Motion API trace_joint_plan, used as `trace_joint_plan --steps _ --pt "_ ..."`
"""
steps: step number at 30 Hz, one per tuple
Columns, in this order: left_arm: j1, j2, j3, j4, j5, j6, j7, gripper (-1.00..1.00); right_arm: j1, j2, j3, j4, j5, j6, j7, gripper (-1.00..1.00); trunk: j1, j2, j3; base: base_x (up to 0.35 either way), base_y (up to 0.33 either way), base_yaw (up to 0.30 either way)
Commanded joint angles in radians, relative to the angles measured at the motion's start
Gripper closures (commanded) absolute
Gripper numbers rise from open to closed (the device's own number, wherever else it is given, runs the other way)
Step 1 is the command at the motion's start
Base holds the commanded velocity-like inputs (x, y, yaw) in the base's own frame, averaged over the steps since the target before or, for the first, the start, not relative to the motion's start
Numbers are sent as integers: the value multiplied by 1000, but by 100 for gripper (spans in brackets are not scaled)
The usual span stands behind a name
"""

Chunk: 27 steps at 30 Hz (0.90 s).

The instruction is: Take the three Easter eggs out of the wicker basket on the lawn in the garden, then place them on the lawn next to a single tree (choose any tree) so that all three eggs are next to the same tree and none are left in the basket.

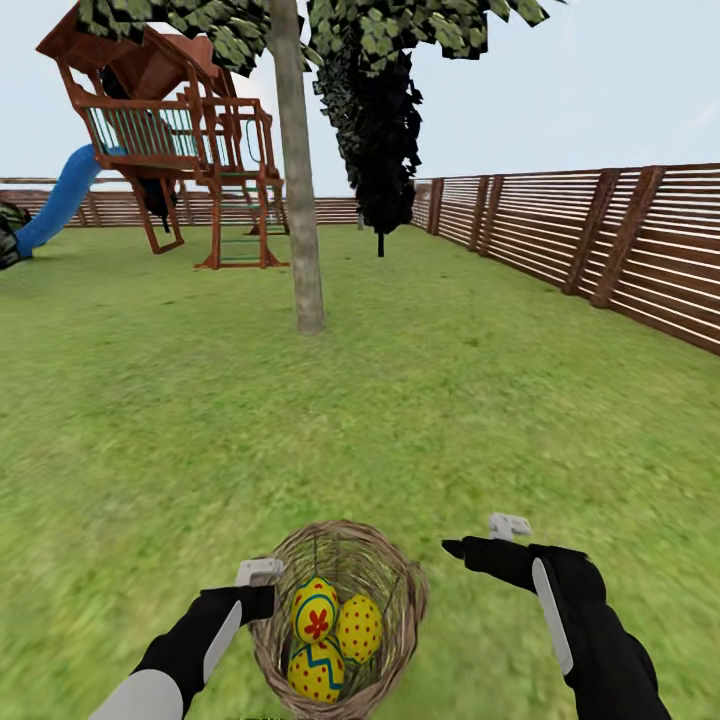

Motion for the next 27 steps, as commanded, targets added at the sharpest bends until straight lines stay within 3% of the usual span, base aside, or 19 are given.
trace_joint_plan --steps 1,2,3,4,5,6,8,10,12,25,27 --pt "-1 -1 3 -1 9 5 -1 100 0 1 -4 4 3 0 -10 -100 -4 7 2 0 0 296" --pt "-1 -1 3 -1 9 5 -1 100 0 1 -4 14 2 -24 -39 -100 -8 14 5 0 0 296" --pt "-1 -2 3 -1 10 5 -1 100 0 -2 -6 80 2 -141 -179 -100 -12 21 9 0 0 296" --pt "-1 -2 3 -1 10 5 -2 100 -1 -4 -6 129 2 -208 -259 -100 -16 28 12 0 0 296" --pt "-1 0 3 -1 10 5 -2 100 -1 -11 -6 180 0 -273 -326 -100 -19 35 15 0 0 296" --pt "-1 0 3 -1 10 5 -2 100 -1 -14 -6 214 0 -307 -352 -100 -23 42 18 0 0 296" --pt "-1 0 3 -1 10 5 -2 100 -1 -22 -6 290 2 -332 -368 -100 -31 56 24 0 0 269" --pt "-1 -1 3 -1 10 5 -1 100 0 -52 -6 377 1 -357 -370 -100 -39 70 31 0 0 52" --pt "-1 1 3 -1 10 5 -1 100 0 -65 -4 469 6 -382 -370 -100 -46 84 37 0 0 5" --pt "-1 3 5 1 10 4 0 100 0 -59 5 504 10 -389 -369 -100 -96 175 78 273 0 0" --pt "-1 2 5 2 10 4 -1 100 0 -62 5 572 9 -421 -369 -100 -104 189 84 331 0 0"
